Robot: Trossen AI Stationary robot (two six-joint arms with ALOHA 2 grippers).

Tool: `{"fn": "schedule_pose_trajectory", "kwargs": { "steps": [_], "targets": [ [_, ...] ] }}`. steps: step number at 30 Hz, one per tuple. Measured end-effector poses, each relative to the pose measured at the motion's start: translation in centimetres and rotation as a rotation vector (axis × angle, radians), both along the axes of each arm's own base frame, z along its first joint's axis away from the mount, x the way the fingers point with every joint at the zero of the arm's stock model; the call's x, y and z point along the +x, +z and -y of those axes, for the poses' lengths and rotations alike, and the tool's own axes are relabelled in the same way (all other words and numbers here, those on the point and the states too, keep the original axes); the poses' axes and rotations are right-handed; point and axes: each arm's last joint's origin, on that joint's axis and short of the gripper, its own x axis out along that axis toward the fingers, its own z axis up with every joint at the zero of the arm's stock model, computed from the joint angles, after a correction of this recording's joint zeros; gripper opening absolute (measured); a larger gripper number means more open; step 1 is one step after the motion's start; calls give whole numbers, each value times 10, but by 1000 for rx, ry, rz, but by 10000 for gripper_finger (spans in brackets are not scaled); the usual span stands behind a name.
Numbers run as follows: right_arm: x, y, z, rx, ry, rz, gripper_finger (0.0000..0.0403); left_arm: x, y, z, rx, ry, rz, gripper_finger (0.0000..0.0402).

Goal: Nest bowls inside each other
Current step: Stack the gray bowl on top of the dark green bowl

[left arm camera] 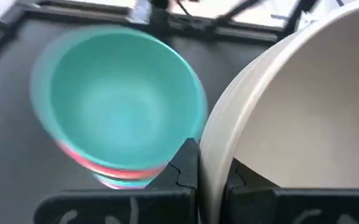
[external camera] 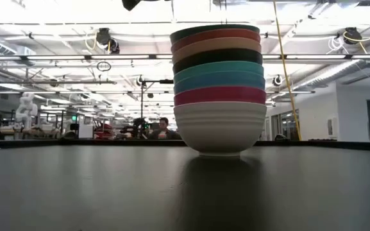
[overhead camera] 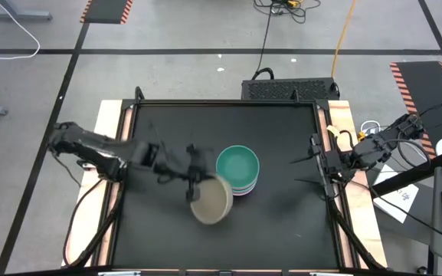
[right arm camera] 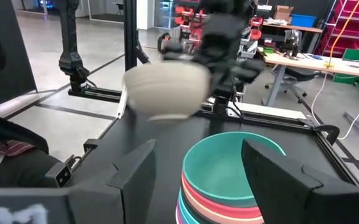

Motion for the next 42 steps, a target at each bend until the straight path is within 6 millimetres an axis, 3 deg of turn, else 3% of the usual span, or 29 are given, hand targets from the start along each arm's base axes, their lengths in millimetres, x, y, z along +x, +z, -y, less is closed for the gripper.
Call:
{"fn": "schedule_pose_trajectory", "kwargs": {
  "steps": [8, 12, 16, 19, 27, 35, 42],
  "targets": [
    [0, 0, 0, 2, 0, 3, 226, 5, 70, -50, 53, 1, 95, 7],
    [0, 1, 0, 7, -1, 6, 226, 17, 81, -71, 24, 2, 62, 7],
    [0, 0, 0, 15, -2, 1, 226, 35, 77, -81, -7, 9, -26, 7],
    [0, 0, 0, 22, -4, -4, 226, 52, 63, -87, -11, 26, -142, 6],
    [0, -1, 0, 19, -4, -9, 226, 91, 44, -95, 38, 29, -225, 7],
    [0, -1, 0, 22, -5, -11, 226, 103, 25, -106, 40, 49, -305, 6],
    [0, -1, 0, 24, -5, -14, 226, 98, 19, -118, 14, 68, -382, 6]
  ]
}}
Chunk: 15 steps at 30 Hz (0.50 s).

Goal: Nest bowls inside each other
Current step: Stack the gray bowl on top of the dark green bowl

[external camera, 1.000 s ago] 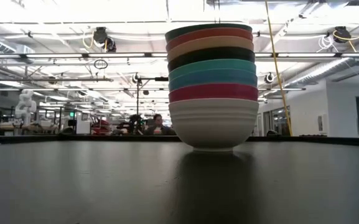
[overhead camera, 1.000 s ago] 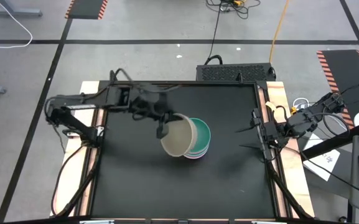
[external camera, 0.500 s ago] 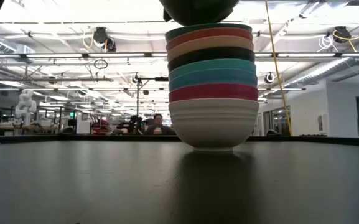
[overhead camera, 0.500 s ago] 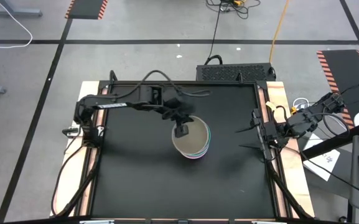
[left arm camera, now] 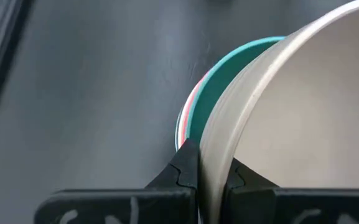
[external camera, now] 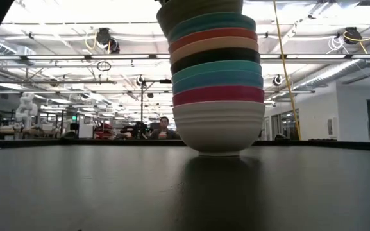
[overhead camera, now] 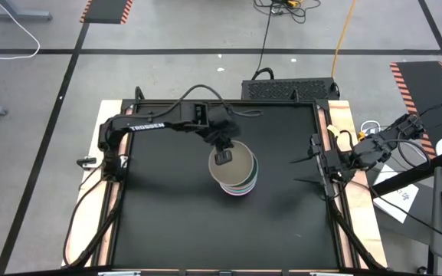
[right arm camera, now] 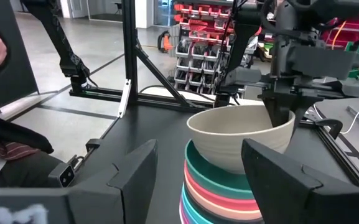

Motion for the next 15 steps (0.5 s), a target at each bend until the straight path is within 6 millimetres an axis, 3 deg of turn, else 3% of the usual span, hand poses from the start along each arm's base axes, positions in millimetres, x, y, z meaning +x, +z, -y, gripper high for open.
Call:
{"fn": "schedule_pose_trajectory", "kwargs": {
  "steps": [15],
  "targets": [
    [0, 1, 0, -14, 3, 8, 226, -1, -2, -12, -74, -32, -1, 6]
  ]
}}
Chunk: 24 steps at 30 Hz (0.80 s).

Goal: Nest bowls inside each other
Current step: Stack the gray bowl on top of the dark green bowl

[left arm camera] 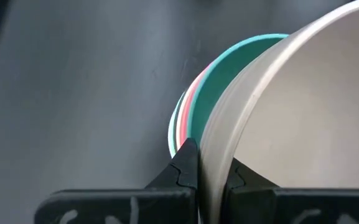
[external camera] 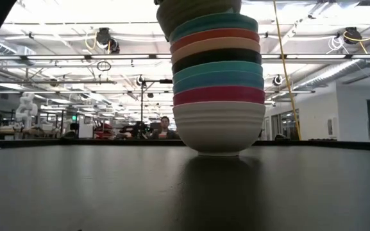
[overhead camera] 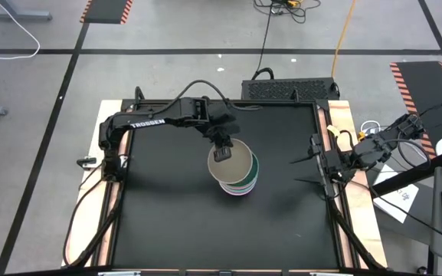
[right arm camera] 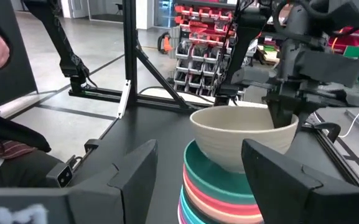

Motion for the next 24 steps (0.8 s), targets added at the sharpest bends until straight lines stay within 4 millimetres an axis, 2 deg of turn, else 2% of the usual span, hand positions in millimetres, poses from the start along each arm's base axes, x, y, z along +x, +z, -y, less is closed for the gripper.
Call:
{"fn": "schedule_pose_trajectory", "kwargs": {
  "steps": [6, 12, 21, 24],
  "targets": [
    [0, 2, 0, -19, 4, 26, 226, 19, -9, -1, 1, -12, -27, 6],
    [0, 1, 0, -27, 4, 15, 226, 33, -3, 8, 23, -43, -82, 6],
    [0, -1, 0, -24, 2, -9, 226, 26, -14, -2, -55, -40, -248, 6],
    [0, -2, 0, -22, 2, -12, 226, 25, -14, -4, -53, -39, -252, 6]
  ]
}}
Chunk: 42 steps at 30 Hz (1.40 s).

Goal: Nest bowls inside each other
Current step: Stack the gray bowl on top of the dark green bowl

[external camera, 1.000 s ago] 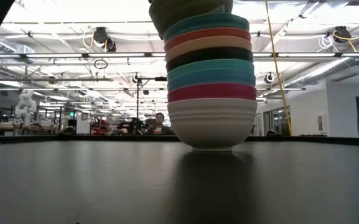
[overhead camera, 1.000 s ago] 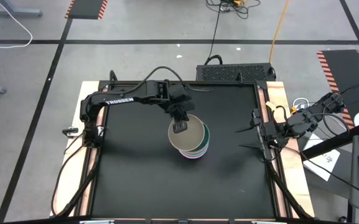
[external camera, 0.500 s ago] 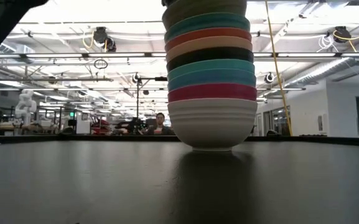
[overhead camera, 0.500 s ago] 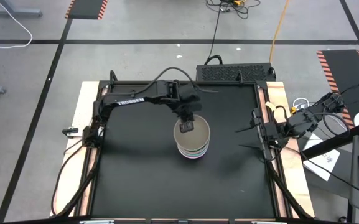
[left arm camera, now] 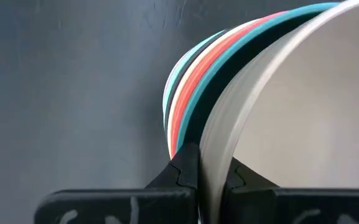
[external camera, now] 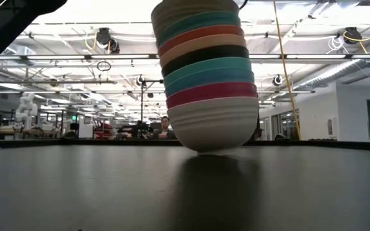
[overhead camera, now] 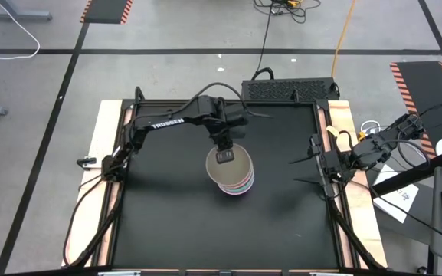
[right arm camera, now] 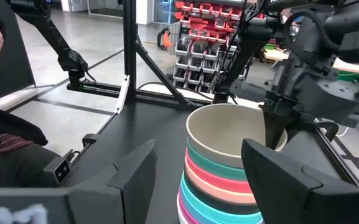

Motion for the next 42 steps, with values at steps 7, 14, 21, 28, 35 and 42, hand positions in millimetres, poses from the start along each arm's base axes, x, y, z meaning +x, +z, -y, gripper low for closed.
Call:
{"fn": "schedule_pose_trajectory", "kwargs": {
  "steps": [7, 14, 21, 28, 35, 42],
  "targets": [
    [0, 0, 0, -1, 0, 0, 226, 5, 1, 10, 16, -47, 46, 7],
    [0, 0, 0, -4, 1, 0, 226, 13, 4, 17, 24, -74, 127, 6],
    [0, 0, 0, -4, 1, 0, 226, 15, 5, 16, 27, -77, 143, 6],
    [0, 0, 0, -3, 1, 0, 226, 14, 4, 16, 39, -80, 130, 34],
    [0, 0, 0, -3, 1, -1, 226, 13, 4, 17, 43, -88, 126, 48],
    [0, -3, 0, 2, -3, -31, 226, 23, 10, 22, 54, -130, 245, 101]
  ]
}}
